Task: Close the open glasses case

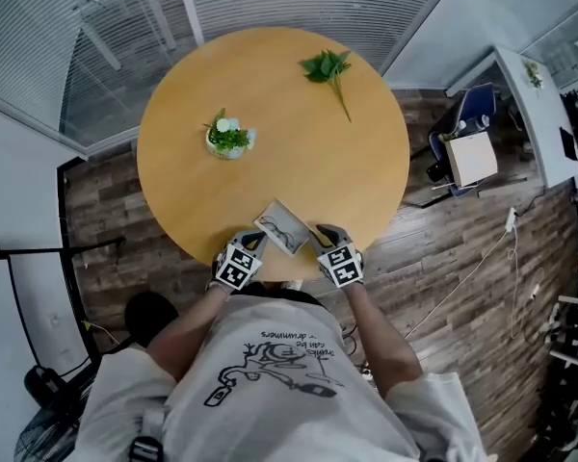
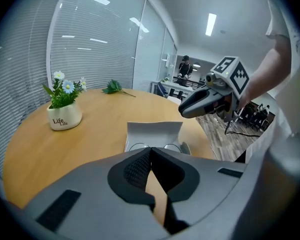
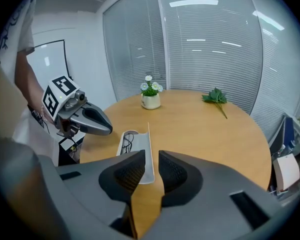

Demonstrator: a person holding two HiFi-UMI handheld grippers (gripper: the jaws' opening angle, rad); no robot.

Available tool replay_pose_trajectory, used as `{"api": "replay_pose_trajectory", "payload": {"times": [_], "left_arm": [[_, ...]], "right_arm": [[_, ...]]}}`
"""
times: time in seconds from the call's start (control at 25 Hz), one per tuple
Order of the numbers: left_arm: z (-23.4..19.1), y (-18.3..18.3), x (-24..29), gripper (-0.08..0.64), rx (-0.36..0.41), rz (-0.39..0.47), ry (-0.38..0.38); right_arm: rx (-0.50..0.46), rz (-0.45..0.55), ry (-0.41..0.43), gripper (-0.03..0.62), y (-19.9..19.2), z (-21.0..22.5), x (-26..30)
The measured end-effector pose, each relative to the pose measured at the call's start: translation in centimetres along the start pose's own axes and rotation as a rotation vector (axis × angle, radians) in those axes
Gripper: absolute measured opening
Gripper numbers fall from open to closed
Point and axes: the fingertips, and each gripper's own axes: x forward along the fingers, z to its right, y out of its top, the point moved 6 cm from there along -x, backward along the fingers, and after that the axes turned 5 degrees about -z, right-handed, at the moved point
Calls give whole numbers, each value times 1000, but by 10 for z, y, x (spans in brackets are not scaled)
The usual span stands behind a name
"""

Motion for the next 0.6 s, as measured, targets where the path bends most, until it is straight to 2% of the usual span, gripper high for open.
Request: {"api": "replay_pose_trajectory", "payload": {"times": [0.6], "left_arm": [[1,-15,30,20,45,-112,-3]], "right_arm": [[-8,-66,46,92,-13,1,25]]}}
